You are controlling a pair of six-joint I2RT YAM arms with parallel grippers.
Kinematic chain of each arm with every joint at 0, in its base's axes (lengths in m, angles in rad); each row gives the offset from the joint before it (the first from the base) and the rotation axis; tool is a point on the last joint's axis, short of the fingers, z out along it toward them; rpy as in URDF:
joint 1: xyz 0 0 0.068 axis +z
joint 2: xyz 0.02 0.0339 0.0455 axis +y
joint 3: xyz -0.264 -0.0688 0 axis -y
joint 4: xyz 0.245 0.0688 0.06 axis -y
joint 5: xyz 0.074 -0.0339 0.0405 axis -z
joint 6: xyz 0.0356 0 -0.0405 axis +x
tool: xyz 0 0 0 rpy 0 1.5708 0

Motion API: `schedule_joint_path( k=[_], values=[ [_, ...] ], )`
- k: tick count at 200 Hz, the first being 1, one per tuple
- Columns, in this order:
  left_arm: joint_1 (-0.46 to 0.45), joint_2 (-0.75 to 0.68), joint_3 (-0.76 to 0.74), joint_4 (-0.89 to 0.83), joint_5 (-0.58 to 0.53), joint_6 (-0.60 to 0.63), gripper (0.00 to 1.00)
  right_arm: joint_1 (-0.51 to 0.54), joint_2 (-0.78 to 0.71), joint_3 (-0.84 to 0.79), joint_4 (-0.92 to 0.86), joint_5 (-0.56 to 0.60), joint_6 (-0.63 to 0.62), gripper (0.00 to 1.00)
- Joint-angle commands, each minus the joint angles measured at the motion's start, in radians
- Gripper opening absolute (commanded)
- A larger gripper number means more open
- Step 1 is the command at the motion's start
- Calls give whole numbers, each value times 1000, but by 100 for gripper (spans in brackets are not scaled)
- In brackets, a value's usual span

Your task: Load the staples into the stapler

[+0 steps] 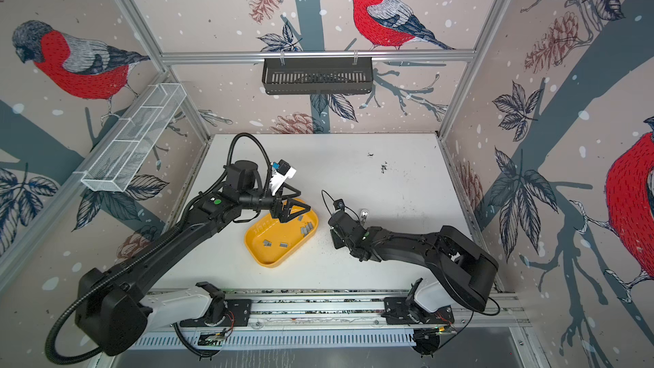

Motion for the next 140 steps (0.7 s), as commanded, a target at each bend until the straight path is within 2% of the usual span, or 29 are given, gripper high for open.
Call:
schedule_joint_path(
  k=[1,140],
  values=[
    [1,3,8,12,35,1,96,1,6,6,13,15,-6,12],
    [2,7,9,9,44,1,96,-2,-8,-15,5,26,-2,11]
  ],
)
